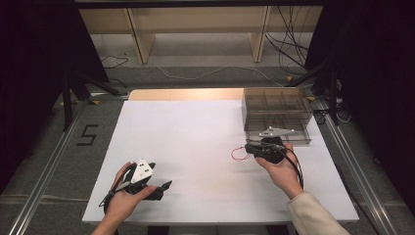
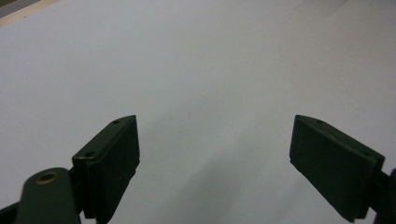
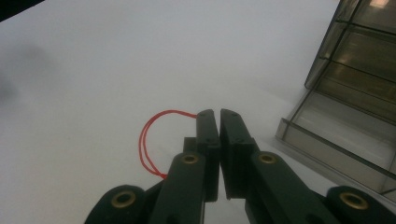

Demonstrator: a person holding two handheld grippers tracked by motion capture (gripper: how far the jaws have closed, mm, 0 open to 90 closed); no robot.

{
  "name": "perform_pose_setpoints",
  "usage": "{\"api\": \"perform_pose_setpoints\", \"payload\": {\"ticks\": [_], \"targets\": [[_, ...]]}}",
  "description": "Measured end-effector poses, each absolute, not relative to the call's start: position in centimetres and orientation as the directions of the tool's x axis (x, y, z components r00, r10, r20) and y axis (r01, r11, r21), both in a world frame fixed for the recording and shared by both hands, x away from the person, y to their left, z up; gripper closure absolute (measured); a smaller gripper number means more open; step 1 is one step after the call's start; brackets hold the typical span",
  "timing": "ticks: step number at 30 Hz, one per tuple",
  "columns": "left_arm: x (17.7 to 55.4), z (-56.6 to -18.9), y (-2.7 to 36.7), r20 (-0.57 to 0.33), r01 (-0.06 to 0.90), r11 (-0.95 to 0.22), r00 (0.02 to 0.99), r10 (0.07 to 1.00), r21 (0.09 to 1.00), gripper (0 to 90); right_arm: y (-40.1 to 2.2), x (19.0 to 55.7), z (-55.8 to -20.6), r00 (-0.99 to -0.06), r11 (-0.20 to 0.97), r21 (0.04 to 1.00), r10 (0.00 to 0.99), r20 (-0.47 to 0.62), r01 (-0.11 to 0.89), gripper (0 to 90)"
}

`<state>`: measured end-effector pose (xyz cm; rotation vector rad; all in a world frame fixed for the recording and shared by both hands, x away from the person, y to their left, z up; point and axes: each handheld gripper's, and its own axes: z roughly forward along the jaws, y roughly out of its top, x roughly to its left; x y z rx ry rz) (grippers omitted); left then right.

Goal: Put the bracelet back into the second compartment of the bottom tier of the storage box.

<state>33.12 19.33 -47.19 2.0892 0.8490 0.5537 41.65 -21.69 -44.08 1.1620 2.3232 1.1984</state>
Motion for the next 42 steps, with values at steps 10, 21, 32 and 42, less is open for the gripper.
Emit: {"api": "perform_pose_setpoints", "payload": {"ticks": [10, 21, 32, 42], "targets": [[33.2, -47.2, 19.3, 0.101, 0.376, -0.467, 0.684, 0.723, 0.8, 15.9, -22.1, 41.8, -44.0, -0.63, 0.329, 0.784, 0.77, 0.101, 0.527, 87.5], [33.3, -47.2, 19.3, 0.091, 0.38, -0.458, 0.682, 0.726, 0.803, 15.9, -22.8, 42.0, -43.8, -0.613, 0.317, 0.784, 0.784, 0.1, 0.534, 87.5], [33.2, -47.2, 19.1, 0.097, 0.372, -0.467, 0.691, 0.717, 0.802, 15.9, -24.2, 42.0, -43.4, -0.579, 0.289, 0.793, 0.81, 0.096, 0.536, 87.5], [33.2, -47.3, 19.2, 0.089, 0.377, -0.46, 0.688, 0.72, 0.804, 15.9, -24.8, 42.2, -43.2, -0.558, 0.276, 0.796, 0.825, 0.092, 0.539, 87.5]]}}
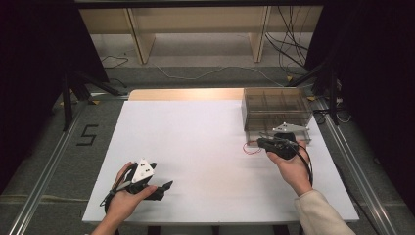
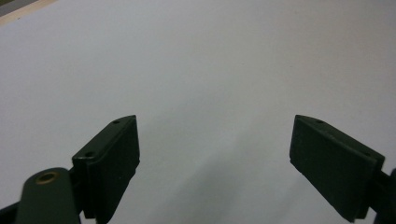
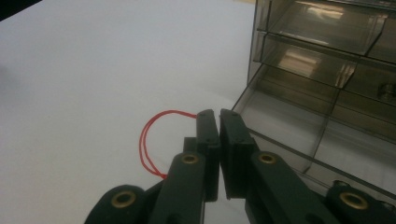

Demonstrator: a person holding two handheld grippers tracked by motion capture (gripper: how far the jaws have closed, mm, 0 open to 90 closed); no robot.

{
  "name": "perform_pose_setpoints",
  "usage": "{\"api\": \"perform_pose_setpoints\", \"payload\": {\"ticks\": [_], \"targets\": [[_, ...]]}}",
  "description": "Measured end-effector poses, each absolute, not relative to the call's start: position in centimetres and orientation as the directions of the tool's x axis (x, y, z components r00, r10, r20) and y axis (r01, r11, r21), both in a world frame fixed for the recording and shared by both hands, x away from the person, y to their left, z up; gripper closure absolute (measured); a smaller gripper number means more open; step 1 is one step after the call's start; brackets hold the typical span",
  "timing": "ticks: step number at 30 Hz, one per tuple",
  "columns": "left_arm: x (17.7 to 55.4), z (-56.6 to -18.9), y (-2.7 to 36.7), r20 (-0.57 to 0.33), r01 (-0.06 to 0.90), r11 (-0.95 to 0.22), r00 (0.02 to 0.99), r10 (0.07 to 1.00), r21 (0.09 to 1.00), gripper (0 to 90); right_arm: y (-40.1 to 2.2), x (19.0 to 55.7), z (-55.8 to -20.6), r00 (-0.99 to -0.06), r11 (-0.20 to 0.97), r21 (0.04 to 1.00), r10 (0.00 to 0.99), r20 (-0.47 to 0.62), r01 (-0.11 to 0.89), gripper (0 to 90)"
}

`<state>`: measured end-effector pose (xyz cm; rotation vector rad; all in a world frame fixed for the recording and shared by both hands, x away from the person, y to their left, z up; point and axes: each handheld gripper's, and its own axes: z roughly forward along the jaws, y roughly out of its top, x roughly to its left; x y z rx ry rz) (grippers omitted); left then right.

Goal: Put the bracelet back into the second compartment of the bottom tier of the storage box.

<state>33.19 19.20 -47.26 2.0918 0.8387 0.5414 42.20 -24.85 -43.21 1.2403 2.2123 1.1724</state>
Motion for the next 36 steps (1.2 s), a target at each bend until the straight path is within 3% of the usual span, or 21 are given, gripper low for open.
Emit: {"api": "perform_pose_setpoints", "payload": {"ticks": [36], "targets": [[33.5, -47.3, 19.0, 0.092, 0.374, -0.467, 0.694, 0.714, 0.802, 15.9, -27.5, 42.5, -42.6, -0.488, 0.223, 0.806, 0.868, 0.092, 0.549, 87.5]]}}
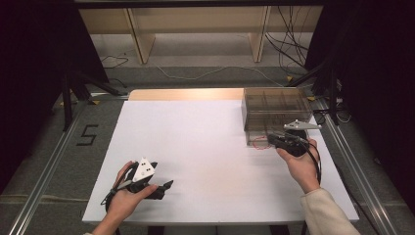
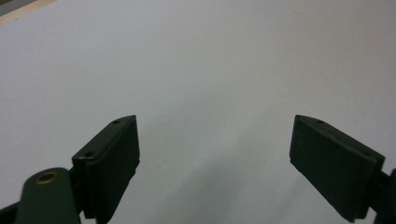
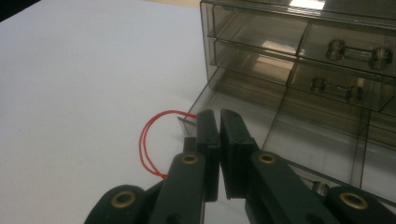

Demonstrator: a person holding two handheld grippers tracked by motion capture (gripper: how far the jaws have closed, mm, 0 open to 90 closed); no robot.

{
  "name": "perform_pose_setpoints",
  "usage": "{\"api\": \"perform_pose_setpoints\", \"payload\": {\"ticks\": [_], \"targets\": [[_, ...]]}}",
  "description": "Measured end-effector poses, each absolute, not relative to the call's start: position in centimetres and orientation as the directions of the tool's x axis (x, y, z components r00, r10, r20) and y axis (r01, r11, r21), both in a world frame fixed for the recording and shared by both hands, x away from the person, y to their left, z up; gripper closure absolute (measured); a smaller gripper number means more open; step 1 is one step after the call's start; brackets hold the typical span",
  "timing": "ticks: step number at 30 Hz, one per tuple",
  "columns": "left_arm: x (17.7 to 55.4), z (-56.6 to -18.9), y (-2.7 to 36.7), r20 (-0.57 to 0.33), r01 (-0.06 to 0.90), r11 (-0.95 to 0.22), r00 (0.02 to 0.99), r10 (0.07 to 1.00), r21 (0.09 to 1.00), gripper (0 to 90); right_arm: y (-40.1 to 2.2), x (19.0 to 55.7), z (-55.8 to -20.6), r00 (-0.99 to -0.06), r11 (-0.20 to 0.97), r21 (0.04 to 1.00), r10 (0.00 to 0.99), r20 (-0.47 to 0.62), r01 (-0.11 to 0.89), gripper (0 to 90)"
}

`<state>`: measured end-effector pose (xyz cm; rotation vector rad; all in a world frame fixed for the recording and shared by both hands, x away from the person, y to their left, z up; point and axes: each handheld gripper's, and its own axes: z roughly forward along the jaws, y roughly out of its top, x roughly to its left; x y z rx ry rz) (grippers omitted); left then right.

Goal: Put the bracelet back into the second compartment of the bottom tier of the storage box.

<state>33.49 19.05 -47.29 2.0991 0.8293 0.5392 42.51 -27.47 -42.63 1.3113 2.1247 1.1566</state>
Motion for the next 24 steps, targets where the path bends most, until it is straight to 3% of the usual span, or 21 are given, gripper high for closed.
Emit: {"api": "perform_pose_setpoints", "payload": {"ticks": [24], "targets": [[33.5, -47.29, 18.95, 0.093, 0.371, -0.467, 0.695, 0.713, 0.803, 15.8, -28.45, 42.54, -42.34, -0.458, 0.197, 0.81, 0.884, 0.097, 0.552, 87.5]]}}
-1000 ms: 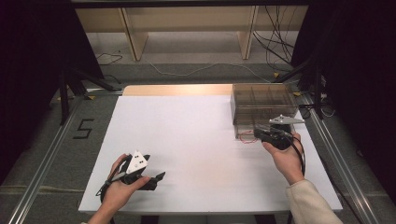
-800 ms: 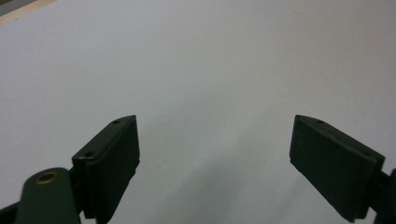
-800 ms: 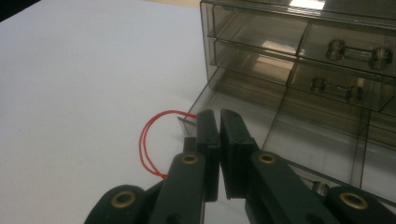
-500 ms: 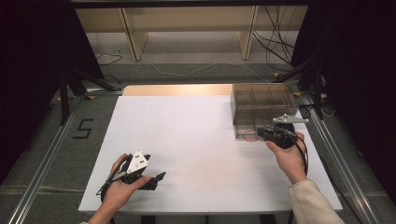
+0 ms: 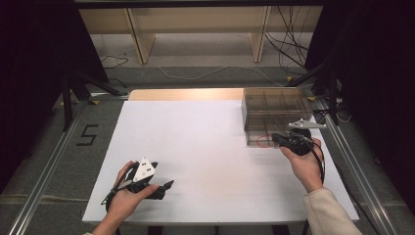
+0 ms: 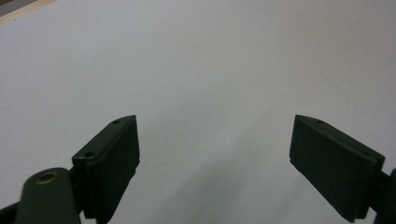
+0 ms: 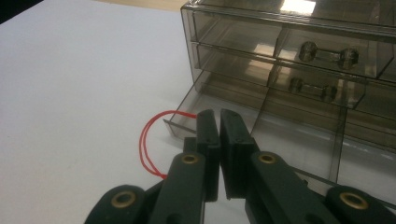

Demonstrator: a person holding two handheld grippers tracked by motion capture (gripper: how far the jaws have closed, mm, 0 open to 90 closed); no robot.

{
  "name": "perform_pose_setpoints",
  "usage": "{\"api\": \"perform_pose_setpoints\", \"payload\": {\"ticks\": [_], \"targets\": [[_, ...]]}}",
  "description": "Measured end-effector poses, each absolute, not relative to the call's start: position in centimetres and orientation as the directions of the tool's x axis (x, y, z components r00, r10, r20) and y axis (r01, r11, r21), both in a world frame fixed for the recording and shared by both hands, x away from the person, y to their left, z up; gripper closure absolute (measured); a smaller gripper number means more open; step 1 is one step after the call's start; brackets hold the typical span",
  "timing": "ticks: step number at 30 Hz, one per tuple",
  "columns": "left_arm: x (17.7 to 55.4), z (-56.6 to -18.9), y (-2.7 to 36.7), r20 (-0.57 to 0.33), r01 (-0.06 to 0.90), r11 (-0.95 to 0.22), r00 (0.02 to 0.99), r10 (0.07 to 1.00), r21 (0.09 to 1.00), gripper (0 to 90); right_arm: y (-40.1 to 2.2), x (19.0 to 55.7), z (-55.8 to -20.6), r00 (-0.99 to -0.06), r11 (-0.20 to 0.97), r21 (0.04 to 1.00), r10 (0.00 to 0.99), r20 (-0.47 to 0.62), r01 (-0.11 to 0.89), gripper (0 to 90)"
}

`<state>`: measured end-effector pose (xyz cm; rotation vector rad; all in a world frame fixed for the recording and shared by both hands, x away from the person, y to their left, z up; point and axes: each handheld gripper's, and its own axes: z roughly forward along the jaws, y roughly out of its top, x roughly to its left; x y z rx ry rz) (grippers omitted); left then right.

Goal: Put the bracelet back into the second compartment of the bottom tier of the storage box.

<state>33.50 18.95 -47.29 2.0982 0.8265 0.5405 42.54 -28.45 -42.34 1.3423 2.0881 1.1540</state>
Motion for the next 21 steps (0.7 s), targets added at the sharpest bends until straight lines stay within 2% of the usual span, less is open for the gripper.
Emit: {"api": "perform_pose_setpoints", "payload": {"ticks": [21], "targets": [[33.38, -47.22, 18.9, 0.091, 0.368, -0.461, 0.694, 0.714, 0.807, 15.9, -29.31, 42.65, -42.26, -0.433, 0.18, 0.813, 0.896, 0.097, 0.554, 87.5]]}}
